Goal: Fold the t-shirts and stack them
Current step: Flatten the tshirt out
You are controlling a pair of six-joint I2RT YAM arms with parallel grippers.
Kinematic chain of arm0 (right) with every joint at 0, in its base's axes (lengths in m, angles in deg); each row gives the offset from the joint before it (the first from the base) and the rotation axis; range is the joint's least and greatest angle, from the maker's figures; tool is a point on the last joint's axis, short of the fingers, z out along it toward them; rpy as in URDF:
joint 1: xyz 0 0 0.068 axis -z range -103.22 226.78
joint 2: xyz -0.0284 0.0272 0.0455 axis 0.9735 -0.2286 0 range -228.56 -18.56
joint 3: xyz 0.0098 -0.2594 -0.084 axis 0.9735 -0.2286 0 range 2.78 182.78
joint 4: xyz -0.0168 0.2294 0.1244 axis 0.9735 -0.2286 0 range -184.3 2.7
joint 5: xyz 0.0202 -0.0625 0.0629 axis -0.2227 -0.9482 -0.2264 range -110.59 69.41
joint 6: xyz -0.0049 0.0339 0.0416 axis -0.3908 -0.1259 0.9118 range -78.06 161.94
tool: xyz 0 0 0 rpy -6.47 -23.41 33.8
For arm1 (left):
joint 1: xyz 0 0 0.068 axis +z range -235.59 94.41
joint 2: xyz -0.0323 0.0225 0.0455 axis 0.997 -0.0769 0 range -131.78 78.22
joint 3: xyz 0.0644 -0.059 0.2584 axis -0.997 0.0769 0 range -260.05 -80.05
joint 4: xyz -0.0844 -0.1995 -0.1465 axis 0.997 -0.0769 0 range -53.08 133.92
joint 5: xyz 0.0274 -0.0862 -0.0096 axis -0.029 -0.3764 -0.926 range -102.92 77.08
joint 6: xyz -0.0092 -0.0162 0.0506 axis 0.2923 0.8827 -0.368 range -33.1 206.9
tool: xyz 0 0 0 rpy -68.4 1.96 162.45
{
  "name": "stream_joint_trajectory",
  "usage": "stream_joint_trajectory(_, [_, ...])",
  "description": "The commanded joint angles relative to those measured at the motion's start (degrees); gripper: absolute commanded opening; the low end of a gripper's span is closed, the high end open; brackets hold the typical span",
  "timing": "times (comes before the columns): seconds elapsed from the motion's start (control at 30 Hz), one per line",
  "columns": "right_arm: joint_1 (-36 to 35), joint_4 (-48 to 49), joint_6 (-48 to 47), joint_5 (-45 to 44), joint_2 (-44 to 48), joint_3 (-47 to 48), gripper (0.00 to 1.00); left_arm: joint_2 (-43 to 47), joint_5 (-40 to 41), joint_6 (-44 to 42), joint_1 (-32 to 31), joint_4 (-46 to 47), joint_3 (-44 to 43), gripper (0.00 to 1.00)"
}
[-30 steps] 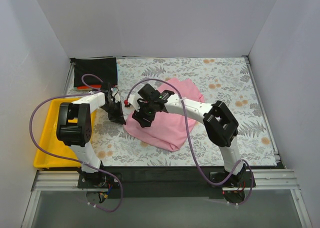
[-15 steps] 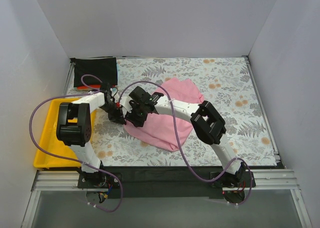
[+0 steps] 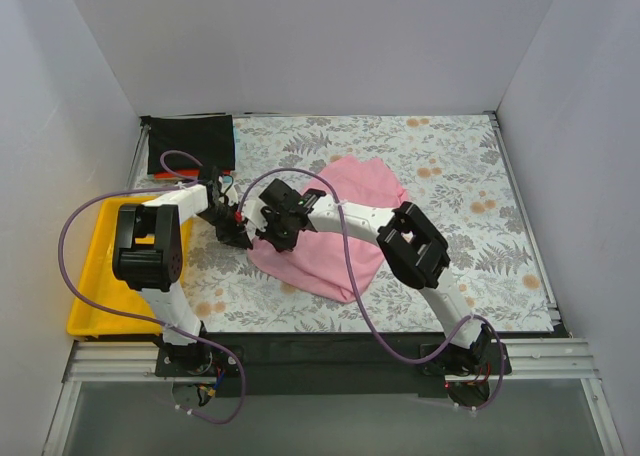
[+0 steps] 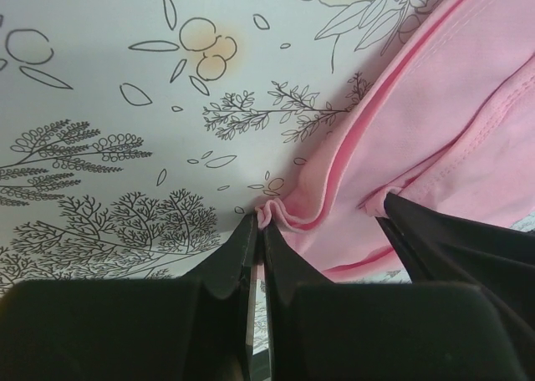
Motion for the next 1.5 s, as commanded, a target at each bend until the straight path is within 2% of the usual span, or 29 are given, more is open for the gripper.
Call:
stream_joint_trajectory(0.0, [0.2,-0.3,-0.8,0.9,3.5,-2.1,0.01,-1.5,1.5,-0.4,0.5,0.0,0.0,0.00])
stream_joint_trajectory(0.13, [4.5,-1.7,-1.6,2.7,14.6,-6.9,0.01,-1.1,1.7,-0.5,0.9,-0.1,-0.1,0.00])
stream_joint_trajectory(0.27, [14.8,-5.6,-5.9,6.0,29.7,-15.5,0.01,0.9,1.9,-1.4,0.9,0.1,0.5,0.00])
stream_joint_trajectory(0.3, [19.3,-7.0,-7.2,6.1,35.1,-17.9,0.01,1.4,2.2,-1.7,0.9,0.6,1.1,0.00])
stream_joint_trajectory(0.4, [26.5,-10.4,-12.5,5.4,42.7,-24.3,0.01,2.8,3.2,-1.7,0.9,1.5,2.0,0.00])
stream_joint_trajectory(0.6, [42.5,-19.8,-25.0,-2.5,63.6,-45.9,0.01,4.9,9.4,-3.1,1.0,0.2,1.9,0.00])
stream_joint_trajectory(0.63, [43.9,-20.3,-28.4,-5.4,66.3,-51.6,0.01,5.3,9.8,-3.2,1.0,0.3,2.0,0.00])
stream_joint_trajectory(0.67, [45.7,-20.5,-29.8,-7.0,70.7,-54.0,0.01,5.7,10.4,-3.3,1.0,0.2,2.3,0.00])
stream_joint_trajectory(0.77, [46.3,-23.6,-33.6,-10.8,75.3,-60.5,0.01,6.4,11.0,-4.3,1.0,-0.1,3.0,0.00])
stream_joint_trajectory(0.87, [47.0,-29.1,-35.2,-10.3,76.9,-61.3,0.06,6.7,11.1,-5.7,1.0,-1.4,3.0,0.00])
stream_joint_trajectory(0.9, [47.5,-31.9,-36.5,-9.4,77.5,-60.1,0.18,7.8,10.9,-6.5,1.0,-1.4,3.4,0.00])
stream_joint_trajectory(0.93, [47.8,-33.3,-37.1,-8.6,77.7,-60.1,0.18,7.8,10.6,-6.9,1.0,-1.4,3.4,0.00])
stream_joint_trajectory(0.97, [48.0,-34.7,-37.7,-7.5,77.7,-57.6,0.38,8.2,10.4,-7.3,1.0,-1.5,3.6,0.00])
stream_joint_trajectory(1.07, [48.3,-37.2,-36.5,-2.0,74.5,-49.8,0.66,8.1,9.4,-8.0,1.0,-2.0,3.6,0.00])
stream_joint_trajectory(1.1, [48.4,-37.4,-35.7,1.3,73.1,-48.0,0.68,8.2,9.4,-8.1,1.0,-2.0,3.7,0.00])
stream_joint_trajectory(1.17, [48.5,-37.7,-34.2,4.8,67.9,-44.5,0.69,8.6,9.0,-8.5,1.0,-2.0,3.9,0.00])
stream_joint_trajectory(1.23, [48.5,-36.5,-31.0,9.2,62.2,-40.9,0.65,8.9,8.6,-8.9,1.0,-1.8,4.0,0.00])
stream_joint_trajectory(1.27, [48.5,-35.3,-29.3,10.6,59.8,-40.0,0.58,9.3,8.1,-9.2,1.0,-1.5,4.1,0.00])
stream_joint_trajectory(1.37, [48.5,-31.9,-22.3,15.3,50.7,-35.8,0.46,9.1,6.5,-9.2,1.0,-1.3,4.0,0.00])
stream_joint_trajectory(1.47, [47.8,-26.7,-16.9,16.7,45.6,-34.0,0.41,9.1,5.4,-8.1,1.0,-1.3,4.1,0.00])
